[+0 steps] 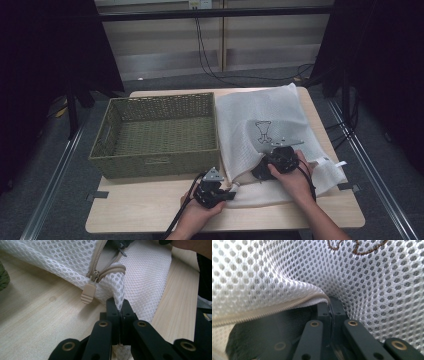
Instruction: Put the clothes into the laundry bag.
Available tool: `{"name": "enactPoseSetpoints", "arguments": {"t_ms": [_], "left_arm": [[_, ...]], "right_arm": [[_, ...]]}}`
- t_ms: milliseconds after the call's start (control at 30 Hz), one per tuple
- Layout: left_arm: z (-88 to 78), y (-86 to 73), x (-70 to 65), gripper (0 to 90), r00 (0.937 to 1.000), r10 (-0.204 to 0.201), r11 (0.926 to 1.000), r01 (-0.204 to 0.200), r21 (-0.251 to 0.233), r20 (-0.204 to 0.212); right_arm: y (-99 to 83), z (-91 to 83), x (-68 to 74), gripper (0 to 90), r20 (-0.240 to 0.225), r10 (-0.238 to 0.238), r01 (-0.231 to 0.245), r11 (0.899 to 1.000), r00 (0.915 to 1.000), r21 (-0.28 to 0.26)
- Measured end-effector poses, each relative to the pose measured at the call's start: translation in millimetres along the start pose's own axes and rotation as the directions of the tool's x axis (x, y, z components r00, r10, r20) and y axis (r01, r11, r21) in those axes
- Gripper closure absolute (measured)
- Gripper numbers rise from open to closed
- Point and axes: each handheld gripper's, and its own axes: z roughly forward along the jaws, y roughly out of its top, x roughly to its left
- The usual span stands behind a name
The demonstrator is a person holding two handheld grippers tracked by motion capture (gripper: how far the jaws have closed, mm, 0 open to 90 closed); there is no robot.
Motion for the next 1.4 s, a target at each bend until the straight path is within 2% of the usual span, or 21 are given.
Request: {"name": "enactPoseSetpoints", "arguments": {"t_ms": [133,267,467,600,667,767,833,867,900,933,967,1067,1100,1133,1200,1233,1267,1300,1333,1367,1400], "left_arm": [[0.6,0.1,0.2,88.8,1.0000,-0.009,0.9999,0.009,-0.006,-0.001],[0.7,0.0,-0.1,88.7,0.9999,-0.011,0.9999,0.011,-0.008,-0.003],[0.6,0.1,1.2,88.7,0.9999,-0.016,0.9998,0.016,-0.006,0.003],[0.9,0.0,0.6,88.7,0.9998,-0.018,0.9998,0.018,-0.009,-0.002],[1.0,0.1,-0.1,88.7,0.9998,-0.016,0.9998,0.016,-0.009,-0.008],[1.4,0.4,-0.4,88.7,0.9999,-0.010,0.9999,0.010,-0.011,-0.012],[1.8,0.5,-0.9,88.7,0.9999,-0.009,0.9999,0.008,-0.012,-0.014],[1.9,0.5,-1.0,88.7,0.9999,-0.008,0.9999,0.008,-0.012,-0.015],[1.8,0.5,-1.0,88.7,0.9998,-0.010,0.9999,0.010,-0.012,-0.015],[1.8,0.5,-1.1,88.7,0.9998,-0.009,0.9999,0.009,-0.012,-0.016],[1.8,0.5,-1.2,88.7,0.9998,-0.011,0.9999,0.011,-0.013,-0.016],[1.8,0.5,-0.8,88.7,0.9998,-0.011,0.9999,0.011,-0.012,-0.015],[1.8,0.5,-1.1,88.7,0.9998,-0.010,0.9999,0.010,-0.012,-0.016],[2.1,0.4,-2.7,88.7,0.9998,0.002,0.9999,-0.003,-0.011,-0.022],[1.8,0.6,-5.5,89.0,0.9991,0.036,0.9993,-0.036,0.006,-0.020],[1.7,1.1,-6.1,89.2,0.9989,0.044,0.9989,-0.044,0.015,-0.015],[2.0,1.6,-6.8,89.3,0.9985,0.053,0.9985,-0.053,0.016,-0.016],[1.6,1.9,-7.9,89.4,0.9971,0.071,0.9972,-0.071,0.026,-0.024],[1.9,1.3,-8.7,89.6,0.9967,0.076,0.9969,-0.075,0.020,-0.028],[1.5,1.7,-7.9,89.7,0.9967,0.078,0.9967,-0.077,0.026,-0.025],[1.7,2.2,-6.2,89.8,0.9971,0.074,0.9969,-0.074,0.026,-0.013]], "right_arm": [[-4.3,-10.0,1.3,88.1,-0.022,-0.017,0.016,1.000,0.9996,-0.024],[-6.3,-24.5,4.1,82.9,-0.076,-0.027,0.022,0.997,0.9967,-0.070],[-6.6,-49.1,2.8,86.6,-0.110,-0.045,0.034,0.994,0.9928,-0.107],[-7.2,-60.9,0.0,87.9,-0.176,-0.091,0.076,0.993,0.9802,-0.090],[-6.2,-65.8,-2.1,88.2,-0.216,-0.121,0.111,0.992,0.9689,-0.059],[-0.8,-68.7,-8.4,88.2,-0.302,-0.159,0.175,0.984,0.9398,0.025],[2.7,-67.6,-11.5,88.2,-0.342,-0.193,0.234,0.969,0.9195,0.083],[4.2,-65.4,-13.2,88.3,-0.378,-0.218,0.273,0.957,0.8997,0.100],[4.4,-65.3,-12.5,88.3,-0.395,-0.213,0.283,0.951,0.8936,0.126],[3.7,-61.6,-12.0,88.3,-0.417,-0.234,0.316,0.938,0.8784,0.140],[1.9,-58.3,-10.1,88.4,-0.424,-0.248,0.344,0.924,0.8708,0.166],[-8.2,-45.5,-0.6,88.7,-0.420,-0.307,0.426,0.876,0.8538,0.226],[-9.8,-43.3,2.5,88.9,-0.411,-0.319,0.434,0.873,0.8541,0.223],[-10.2,-42.0,5.5,89.2,-0.391,-0.321,0.426,0.877,0.8627,0.222],[-9.3,-40.1,10.7,89.4,-0.359,-0.361,0.452,0.866,0.8609,0.213],[-8.2,-39.4,13.9,89.5,-0.331,-0.367,0.451,0.864,0.8691,0.224],[-6.7,-37.4,16.2,89.6,-0.295,-0.390,0.460,0.860,0.8722,0.223],[-5.5,-35.0,17.4,89.6,-0.262,-0.417,0.473,0.855,0.8702,0.211],[-3.3,-30.7,19.8,89.7,-0.199,-0.451,0.487,0.848,0.8698,0.206],[-1.5,-27.5,20.5,89.8,-0.169,-0.460,0.488,0.848,0.8715,0.205],[1.7,-22.1,21.1,89.8,-0.118,-0.447,0.462,0.862,0.8869,0.208]]}}
